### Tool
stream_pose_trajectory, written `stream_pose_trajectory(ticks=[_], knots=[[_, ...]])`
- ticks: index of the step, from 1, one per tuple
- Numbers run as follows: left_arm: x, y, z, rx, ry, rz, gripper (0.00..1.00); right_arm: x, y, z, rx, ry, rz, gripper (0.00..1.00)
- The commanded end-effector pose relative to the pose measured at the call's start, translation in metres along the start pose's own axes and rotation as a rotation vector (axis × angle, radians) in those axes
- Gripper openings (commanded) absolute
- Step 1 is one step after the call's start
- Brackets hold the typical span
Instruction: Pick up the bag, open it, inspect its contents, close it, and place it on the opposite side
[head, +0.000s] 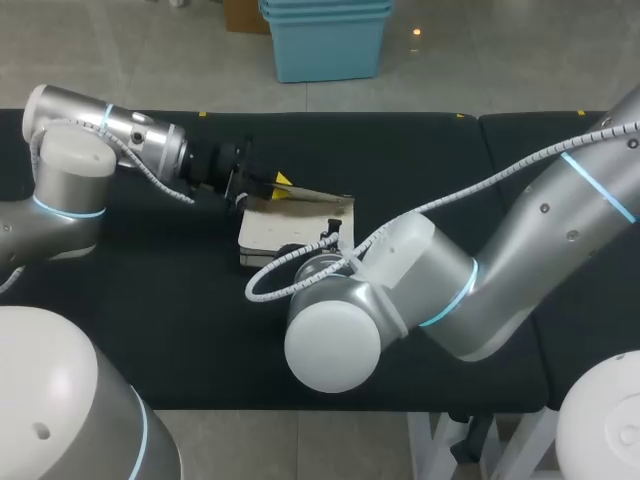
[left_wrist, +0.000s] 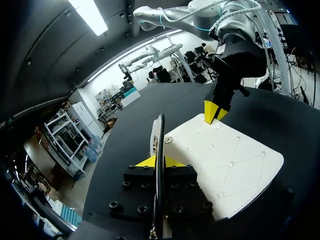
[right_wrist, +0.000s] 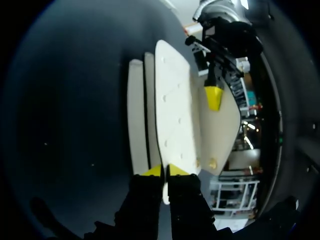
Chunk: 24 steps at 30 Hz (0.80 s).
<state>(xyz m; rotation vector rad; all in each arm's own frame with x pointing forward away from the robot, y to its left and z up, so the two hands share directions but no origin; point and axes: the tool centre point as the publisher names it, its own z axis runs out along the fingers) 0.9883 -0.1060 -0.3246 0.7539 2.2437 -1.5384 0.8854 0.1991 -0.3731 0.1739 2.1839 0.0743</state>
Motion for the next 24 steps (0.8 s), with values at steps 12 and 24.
stream_pose_trajectory(ticks=[12, 24], knots=[[0.032, 0.006, -0.001, -0.030, 0.008, 0.231, 0.00, 0.001, 0.005, 0.005, 0.016, -0.002, 0.015, 0.00], [0.033, -0.002, -0.005, -0.050, -0.036, 0.256, 0.44, 0.001, 0.005, 0.005, 0.016, -0.002, 0.015, 0.00]])
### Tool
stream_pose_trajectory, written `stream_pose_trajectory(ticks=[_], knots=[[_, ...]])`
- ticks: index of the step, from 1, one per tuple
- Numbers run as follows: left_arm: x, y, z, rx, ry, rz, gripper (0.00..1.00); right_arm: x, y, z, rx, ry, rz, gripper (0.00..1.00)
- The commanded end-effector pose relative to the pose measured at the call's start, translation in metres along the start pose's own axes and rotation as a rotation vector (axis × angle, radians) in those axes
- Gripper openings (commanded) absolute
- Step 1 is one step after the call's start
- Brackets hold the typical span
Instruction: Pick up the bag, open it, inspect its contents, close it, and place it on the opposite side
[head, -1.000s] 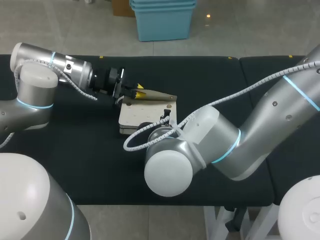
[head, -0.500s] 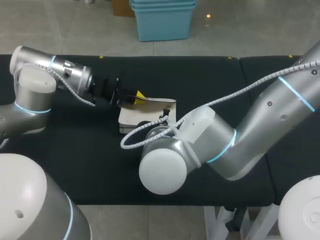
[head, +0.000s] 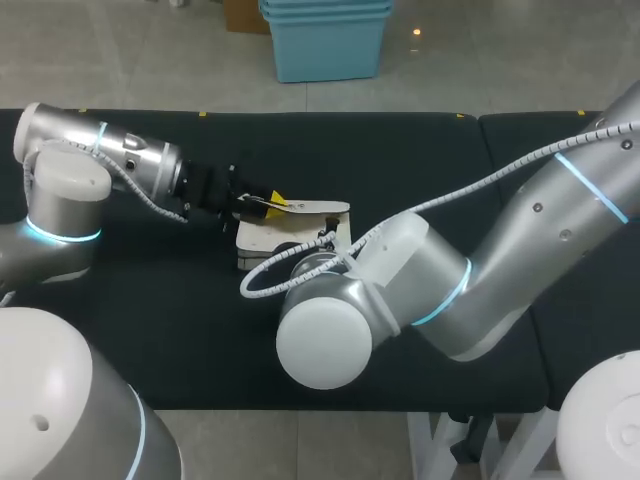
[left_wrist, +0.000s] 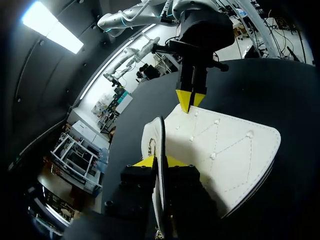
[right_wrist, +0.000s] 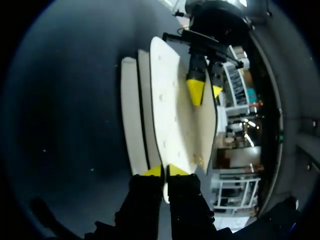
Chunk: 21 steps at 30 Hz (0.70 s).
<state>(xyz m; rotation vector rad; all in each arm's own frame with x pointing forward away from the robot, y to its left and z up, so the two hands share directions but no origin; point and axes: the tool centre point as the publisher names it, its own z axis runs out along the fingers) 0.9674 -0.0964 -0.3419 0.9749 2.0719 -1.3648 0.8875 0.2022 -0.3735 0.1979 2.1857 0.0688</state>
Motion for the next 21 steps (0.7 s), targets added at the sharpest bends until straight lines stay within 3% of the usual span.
stream_pose_trajectory(ticks=[1, 2, 5, 12, 14, 15, 18, 21], knots=[[0.001, -0.007, -0.005, -0.007, -0.028, -0.002, 0.49, 0.002, 0.001, 0.003, 0.003, -0.004, 0.000, 0.00], [0.000, -0.009, -0.006, -0.006, -0.031, -0.002, 0.61, 0.002, 0.001, 0.003, 0.003, -0.004, 0.000, 0.00], [-0.004, -0.013, -0.011, 0.006, -0.042, -0.008, 0.60, 0.002, 0.001, 0.003, 0.003, -0.004, 0.000, 0.00], [-0.013, -0.018, -0.018, -0.007, -0.043, -0.009, 0.41, 0.002, 0.001, 0.003, 0.003, -0.004, 0.000, 0.00], [-0.016, -0.016, -0.018, -0.021, -0.041, -0.013, 0.20, 0.002, 0.001, 0.003, 0.003, -0.004, 0.000, 0.00], [-0.017, -0.015, -0.018, -0.024, -0.040, -0.013, 0.16, 0.002, 0.001, 0.003, 0.003, -0.004, 0.000, 0.00], [-0.019, -0.012, -0.018, -0.034, -0.037, -0.016, 0.20, 0.002, 0.001, 0.003, 0.003, -0.004, 0.000, 0.00], [-0.021, -0.011, -0.020, -0.037, -0.046, -0.027, 0.13, 0.002, 0.001, 0.003, 0.003, -0.004, 0.000, 0.00]])
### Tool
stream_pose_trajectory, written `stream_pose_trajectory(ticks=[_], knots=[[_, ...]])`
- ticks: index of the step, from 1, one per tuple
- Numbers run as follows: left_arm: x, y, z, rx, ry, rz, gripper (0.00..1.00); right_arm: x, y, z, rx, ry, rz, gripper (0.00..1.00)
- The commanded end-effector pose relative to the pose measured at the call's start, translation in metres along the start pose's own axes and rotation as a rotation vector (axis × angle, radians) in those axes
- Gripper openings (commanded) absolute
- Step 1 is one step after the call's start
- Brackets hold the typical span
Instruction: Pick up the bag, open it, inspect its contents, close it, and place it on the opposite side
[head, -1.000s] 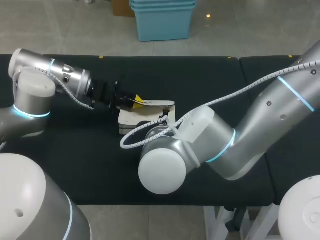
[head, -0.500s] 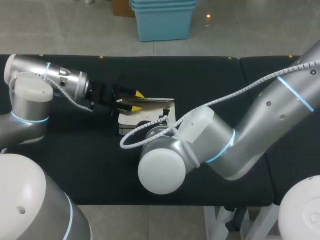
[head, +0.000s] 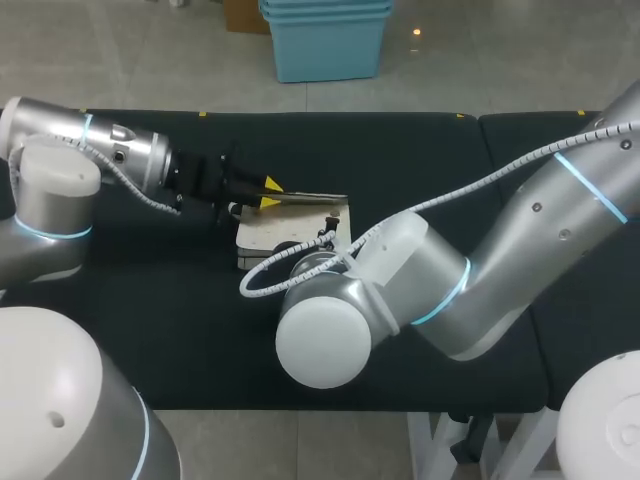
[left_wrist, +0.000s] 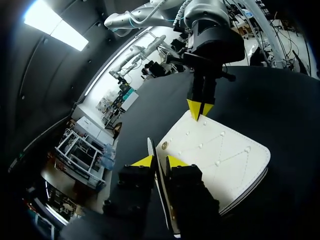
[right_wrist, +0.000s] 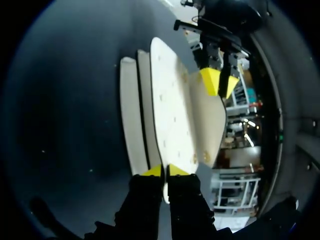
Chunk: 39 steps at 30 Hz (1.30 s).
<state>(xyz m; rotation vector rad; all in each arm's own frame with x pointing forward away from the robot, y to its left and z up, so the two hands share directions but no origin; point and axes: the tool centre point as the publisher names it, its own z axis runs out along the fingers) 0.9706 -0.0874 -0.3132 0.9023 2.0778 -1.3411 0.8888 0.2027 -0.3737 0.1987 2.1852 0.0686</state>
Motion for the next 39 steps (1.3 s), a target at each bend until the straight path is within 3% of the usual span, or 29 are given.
stream_pose_trajectory(ticks=[1, 10, 12, 17, 23, 30, 39], knots=[[-0.001, 0.001, 0.000, 0.000, -0.005, -0.004, 0.13, 0.002, 0.001, 0.002, 0.002, -0.003, -0.001, 0.00], [-0.003, 0.006, 0.000, -0.038, -0.002, -0.013, 0.15, 0.002, 0.001, 0.002, 0.002, -0.003, -0.001, 0.00], [-0.004, 0.006, 0.000, -0.041, -0.003, -0.012, 0.00, 0.002, 0.001, 0.002, 0.002, -0.003, -0.001, 0.00], [-0.001, 0.003, 0.002, -0.053, 0.012, -0.002, 0.00, 0.002, 0.001, 0.002, 0.002, -0.003, -0.001, 0.00], [0.025, -0.003, 0.002, -0.044, 0.048, 0.043, 0.00, 0.002, 0.001, 0.002, 0.002, -0.003, -0.001, 0.00], [0.053, 0.005, 0.012, -0.070, 0.091, 0.034, 0.00, 0.002, 0.001, 0.002, 0.002, -0.003, -0.001, 0.00], [0.043, 0.008, 0.005, -0.065, 0.044, 0.022, 0.00, 0.002, 0.001, 0.002, 0.002, -0.003, -0.001, 0.00]])
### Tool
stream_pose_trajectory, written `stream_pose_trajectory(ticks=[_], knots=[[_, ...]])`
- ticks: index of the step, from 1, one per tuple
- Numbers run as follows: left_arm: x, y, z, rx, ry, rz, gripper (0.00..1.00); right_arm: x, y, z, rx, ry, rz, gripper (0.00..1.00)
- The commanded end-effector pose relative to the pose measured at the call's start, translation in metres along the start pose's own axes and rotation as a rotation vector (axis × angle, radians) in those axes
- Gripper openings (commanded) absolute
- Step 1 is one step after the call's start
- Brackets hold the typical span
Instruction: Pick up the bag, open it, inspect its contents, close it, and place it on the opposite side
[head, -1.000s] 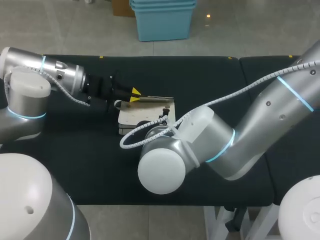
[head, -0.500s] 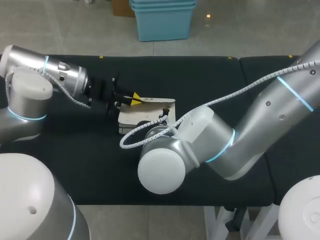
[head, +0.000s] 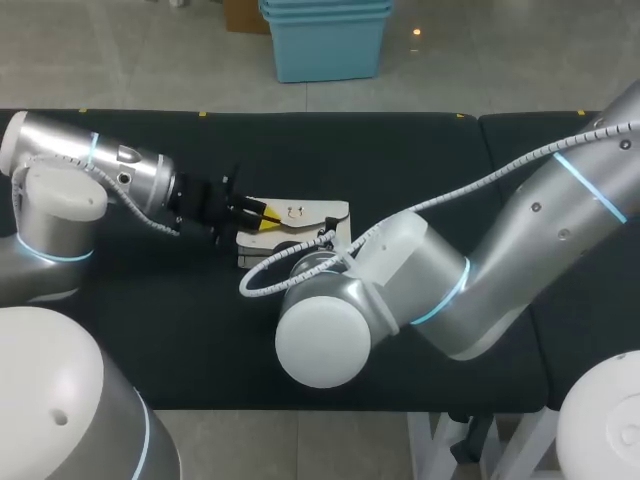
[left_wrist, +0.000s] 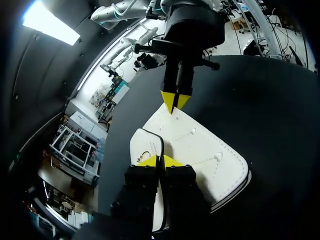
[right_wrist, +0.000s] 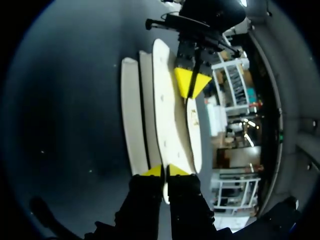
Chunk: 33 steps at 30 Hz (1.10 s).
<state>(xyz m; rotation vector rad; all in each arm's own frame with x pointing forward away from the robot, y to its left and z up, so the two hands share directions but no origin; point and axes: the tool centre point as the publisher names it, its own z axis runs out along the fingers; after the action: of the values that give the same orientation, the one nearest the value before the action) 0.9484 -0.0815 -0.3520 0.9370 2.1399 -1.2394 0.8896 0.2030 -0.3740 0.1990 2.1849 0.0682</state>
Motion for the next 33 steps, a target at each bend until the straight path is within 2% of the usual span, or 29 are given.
stream_pose_trajectory(ticks=[1, 7, 19, 28, 33], knots=[[-0.001, 0.000, -0.004, 0.005, -0.014, 0.004, 0.00, 0.002, 0.000, 0.001, 0.002, -0.003, -0.001, 0.00], [-0.001, 0.001, -0.006, -0.001, -0.011, 0.010, 0.00, 0.002, 0.000, 0.001, 0.002, -0.003, -0.001, 0.00], [0.005, -0.004, 0.011, 0.012, -0.009, -0.008, 0.00, 0.002, 0.000, 0.001, 0.002, -0.003, -0.001, 0.00], [0.004, 0.013, 0.001, -0.029, -0.024, -0.039, 0.00, 0.002, 0.000, 0.001, 0.002, -0.003, -0.001, 0.00], [0.001, 0.003, -0.001, -0.005, -0.031, -0.034, 0.00, 0.002, 0.000, 0.001, 0.002, -0.003, -0.001, 0.00]])
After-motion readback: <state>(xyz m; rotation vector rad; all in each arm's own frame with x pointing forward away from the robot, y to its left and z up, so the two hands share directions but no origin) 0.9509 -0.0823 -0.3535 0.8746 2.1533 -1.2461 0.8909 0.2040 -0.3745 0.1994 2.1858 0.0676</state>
